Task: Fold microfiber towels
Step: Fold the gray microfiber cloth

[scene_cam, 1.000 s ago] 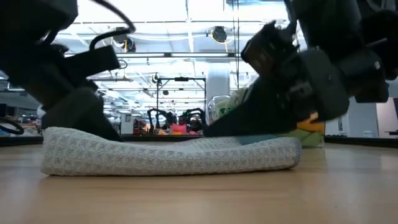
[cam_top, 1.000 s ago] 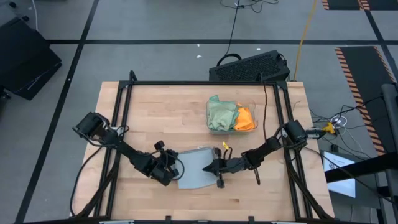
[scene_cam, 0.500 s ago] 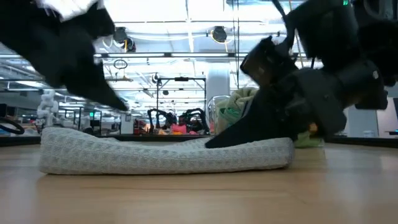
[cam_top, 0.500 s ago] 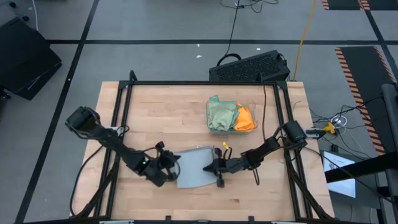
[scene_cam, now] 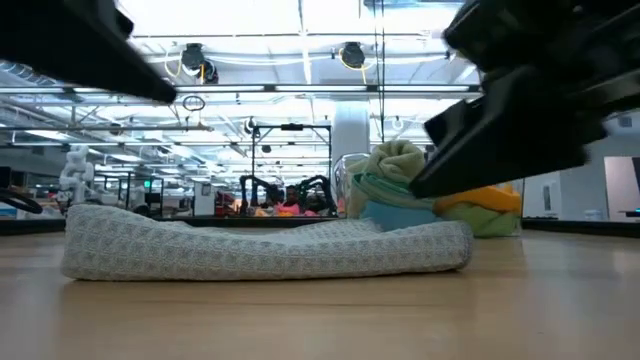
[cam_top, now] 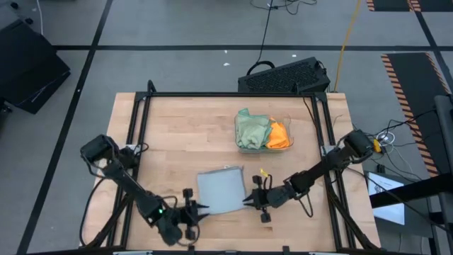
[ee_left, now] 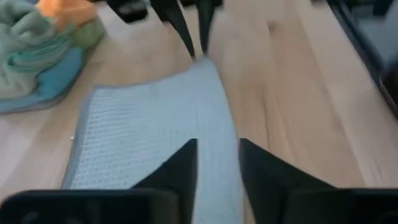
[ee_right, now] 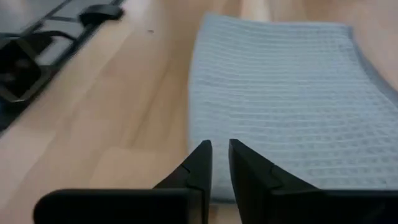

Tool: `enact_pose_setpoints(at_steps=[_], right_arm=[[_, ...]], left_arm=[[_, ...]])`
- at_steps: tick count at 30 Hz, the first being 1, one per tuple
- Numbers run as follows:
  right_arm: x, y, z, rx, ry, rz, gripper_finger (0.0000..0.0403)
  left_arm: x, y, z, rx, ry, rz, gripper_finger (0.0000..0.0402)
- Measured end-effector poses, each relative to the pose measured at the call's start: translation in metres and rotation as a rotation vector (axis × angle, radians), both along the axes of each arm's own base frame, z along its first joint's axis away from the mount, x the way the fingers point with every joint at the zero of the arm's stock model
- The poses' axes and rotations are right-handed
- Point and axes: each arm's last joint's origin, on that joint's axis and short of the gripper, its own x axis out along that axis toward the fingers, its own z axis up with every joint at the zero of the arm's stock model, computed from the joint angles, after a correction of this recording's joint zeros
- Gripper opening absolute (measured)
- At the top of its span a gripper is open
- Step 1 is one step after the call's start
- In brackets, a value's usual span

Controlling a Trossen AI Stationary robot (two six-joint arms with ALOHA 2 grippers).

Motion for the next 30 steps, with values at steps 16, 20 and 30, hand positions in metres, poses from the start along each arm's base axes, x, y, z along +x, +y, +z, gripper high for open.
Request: enact_pose_setpoints(at_steps=[16, 20, 30], right_arm=[[-0.012, 0.008, 0.0, -0.043, -0.019, 0.064, 0.0063], [-0.01, 0.005, 0.0, -0.07, -0.025, 0.069, 0.0064], [-0.007, 0.0, 0.0, -0.123, -0.037, 0.084, 0.0064]], left_arm=[[0.013, -0.016, -0.033, 0.124, 0.269, -0.057, 0.0237], [0.015, -0.012, -0.045, 0.148, 0.315, -0.047, 0.021], [0.02, 0.0, -0.05, 0.212, 0.355, -0.014, 0.0059]])
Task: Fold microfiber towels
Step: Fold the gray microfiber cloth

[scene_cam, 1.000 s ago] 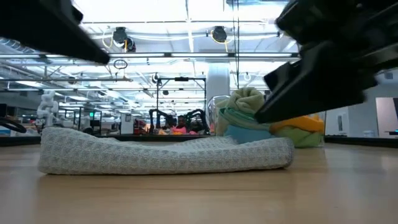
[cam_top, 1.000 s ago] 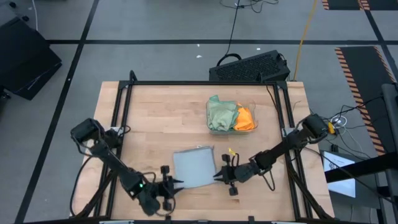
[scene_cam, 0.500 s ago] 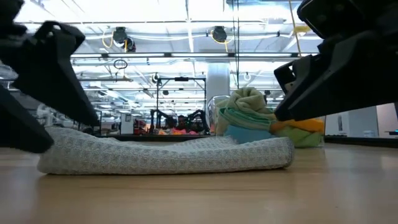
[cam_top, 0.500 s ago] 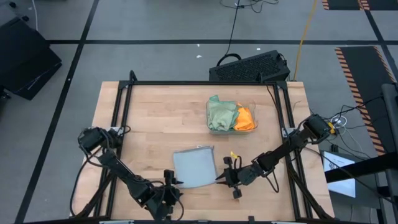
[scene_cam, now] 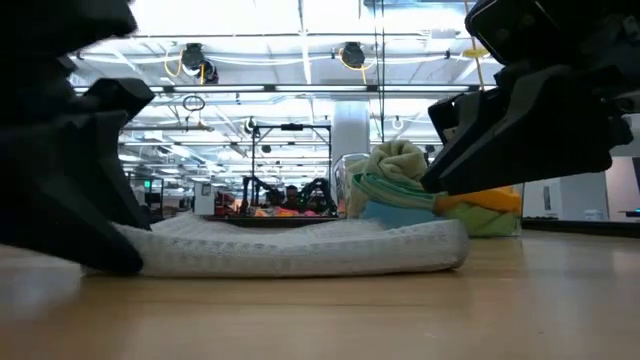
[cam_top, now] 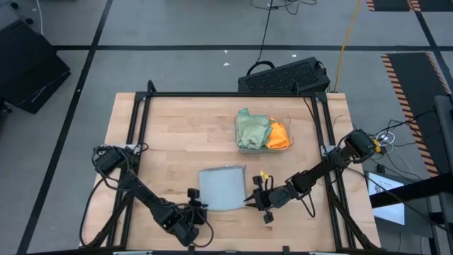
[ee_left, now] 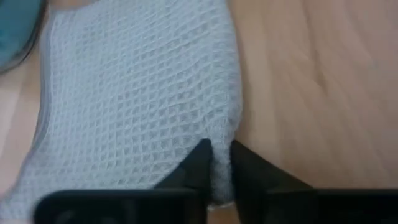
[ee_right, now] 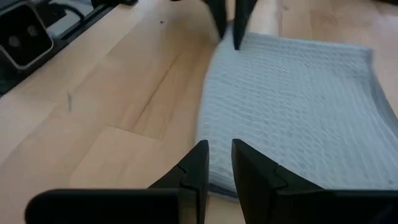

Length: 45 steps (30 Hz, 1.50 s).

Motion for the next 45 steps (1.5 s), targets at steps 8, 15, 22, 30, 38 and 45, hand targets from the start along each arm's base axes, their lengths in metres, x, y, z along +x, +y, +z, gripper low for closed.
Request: enact_pose_setpoints(at_steps=[8, 15, 22, 30, 38, 45], right_arm=[[-0.008, 0.013, 0.001, -0.151, -0.055, 0.047, 0.0103], [-0.016, 0.027, -0.006, -0.207, -0.085, 0.059, 0.022], [-0.011, 0.035, -0.021, -0.276, -0.21, -0.006, 0.0268], [-0.001, 0.038, -0.038, -0.166, -0.211, 0.007, 0.0255], [0.002, 0.033, -0.044, -0.192, -0.193, -0.158, 0.0236], [0.006, 0.026, -0.048, -0.12, -0.131, -0.138, 0.0147]], left_arm=[[0.003, 0.008, 0.024, -0.114, -0.056, 0.099, 0.0023], [0.002, 0.013, 0.056, -0.248, -0.122, 0.141, 0.001], [0.0, 0.016, 0.073, -0.301, -0.184, 0.183, 0.0012], [0.003, 0.019, 0.073, -0.335, -0.21, 0.245, 0.0018], [0.002, 0.019, 0.073, -0.331, -0.215, 0.25, 0.0016], [0.001, 0.021, 0.072, -0.307, -0.218, 0.258, 0.0011]])
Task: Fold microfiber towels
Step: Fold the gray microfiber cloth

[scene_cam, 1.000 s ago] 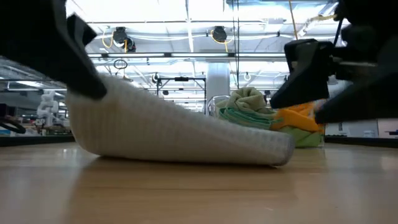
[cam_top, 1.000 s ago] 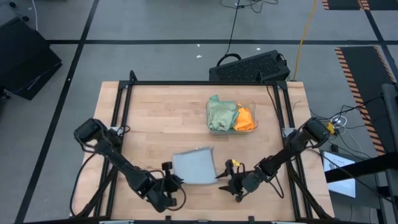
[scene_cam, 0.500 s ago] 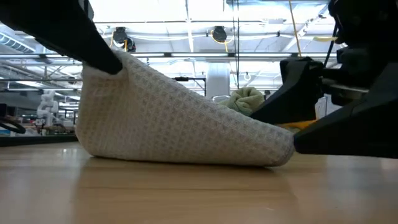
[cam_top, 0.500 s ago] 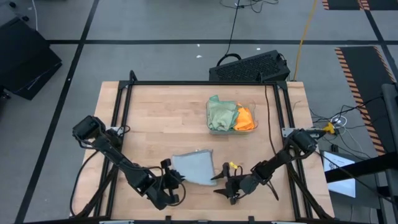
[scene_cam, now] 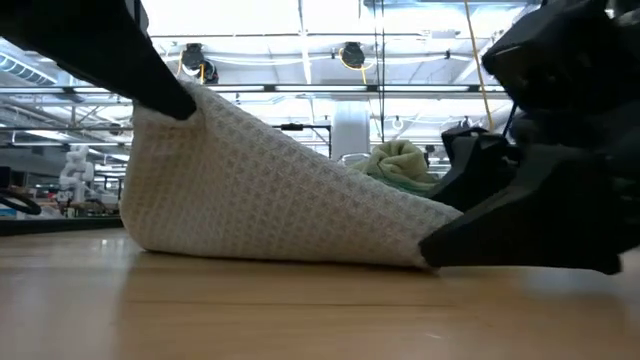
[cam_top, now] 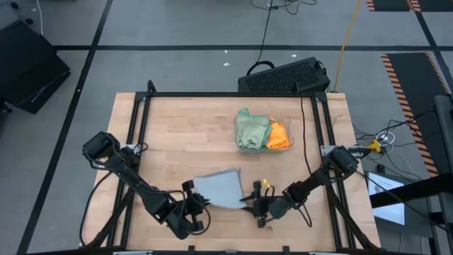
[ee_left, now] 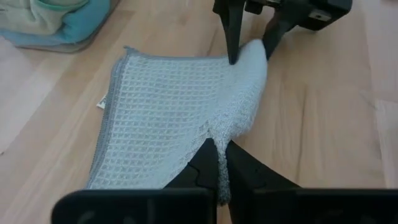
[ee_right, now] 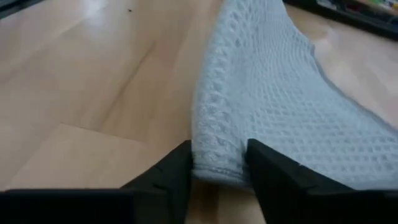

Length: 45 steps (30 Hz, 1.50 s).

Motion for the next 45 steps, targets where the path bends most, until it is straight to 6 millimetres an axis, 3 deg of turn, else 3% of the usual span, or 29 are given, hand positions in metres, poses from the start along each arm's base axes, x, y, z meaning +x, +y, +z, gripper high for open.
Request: enact_pose_setpoints(at_steps=[10, 14, 19, 24, 30, 38, 45], right_arm=[[0.007, -0.01, 0.006, 0.063, 0.034, 0.045, 0.0012], [0.005, -0.008, 0.029, 0.135, 0.04, 0.099, 0.0019], [0.004, -0.012, 0.054, 0.392, 0.093, 0.122, 0.0009], [0.003, -0.015, 0.072, 0.441, 0.059, 0.132, 0.0009], [0.007, -0.033, 0.072, 0.424, 0.103, 0.031, 0.0012], [0.006, -0.03, 0.071, 0.508, 0.144, 0.036, 0.0011], [0.004, -0.038, 0.064, 0.422, 0.169, -0.078, 0.0011]], left_arm=[[-0.002, -0.001, 0.0, 0.018, -0.012, 0.004, 0.0015], [-0.007, -0.007, 0.0, 0.018, -0.001, -0.02, 0.0016], [-0.013, -0.015, 0.0, 0.008, -0.005, -0.056, 0.0011], [-0.014, -0.015, 0.0, 0.039, 0.0, -0.072, 0.002], [-0.008, 0.0, -0.004, 0.042, 0.073, -0.021, 0.0011], [-0.004, -0.009, 0.0, -0.026, 0.047, -0.111, 0.001], [0.007, 0.016, -0.004, 0.024, 0.102, -0.021, 0.0025]])
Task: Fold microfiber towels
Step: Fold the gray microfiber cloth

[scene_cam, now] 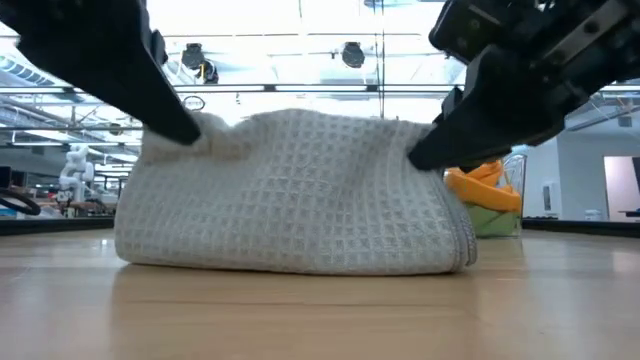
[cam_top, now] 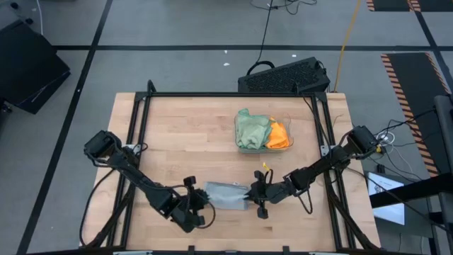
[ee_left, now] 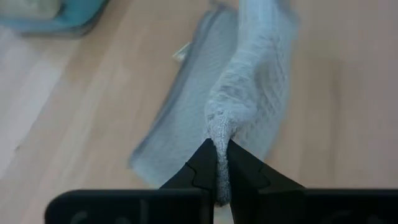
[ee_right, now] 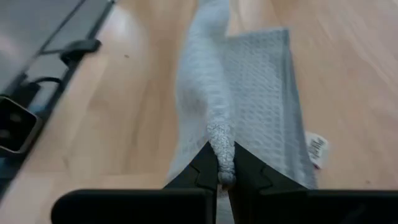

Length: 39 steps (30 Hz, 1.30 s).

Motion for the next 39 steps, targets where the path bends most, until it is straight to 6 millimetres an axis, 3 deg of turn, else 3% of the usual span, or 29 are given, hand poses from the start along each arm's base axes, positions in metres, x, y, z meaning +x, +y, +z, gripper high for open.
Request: enact_pose_setpoints(at_steps=[10, 18, 23, 30, 36, 39], right_arm=[[0.002, -0.01, -0.004, -0.025, 0.044, -0.031, 0.0016], [0.0, -0.013, -0.007, -0.042, 0.075, -0.091, 0.0097], [-0.002, -0.016, -0.01, -0.092, 0.093, -0.134, 0.0141], [-0.002, -0.015, -0.002, -0.104, 0.059, -0.117, 0.0148], [0.004, -0.007, 0.009, -0.1, -0.1, -0.114, 0.013], [0.009, -0.001, 0.002, -0.101, -0.151, -0.092, 0.0118]], left_arm=[[0.01, 0.024, -0.003, -0.001, 0.037, 0.107, 0.0022], [0.017, 0.034, -0.006, -0.002, 0.055, 0.14, 0.0127], [0.017, 0.041, 0.014, 0.044, -0.019, 0.137, 0.016], [0.014, 0.039, 0.036, 0.086, -0.123, 0.089, 0.0151], [0.013, 0.031, 0.009, 0.062, -0.185, 0.023, 0.0116], [0.01, 0.031, -0.006, 0.041, -0.22, 0.021, 0.0097]])
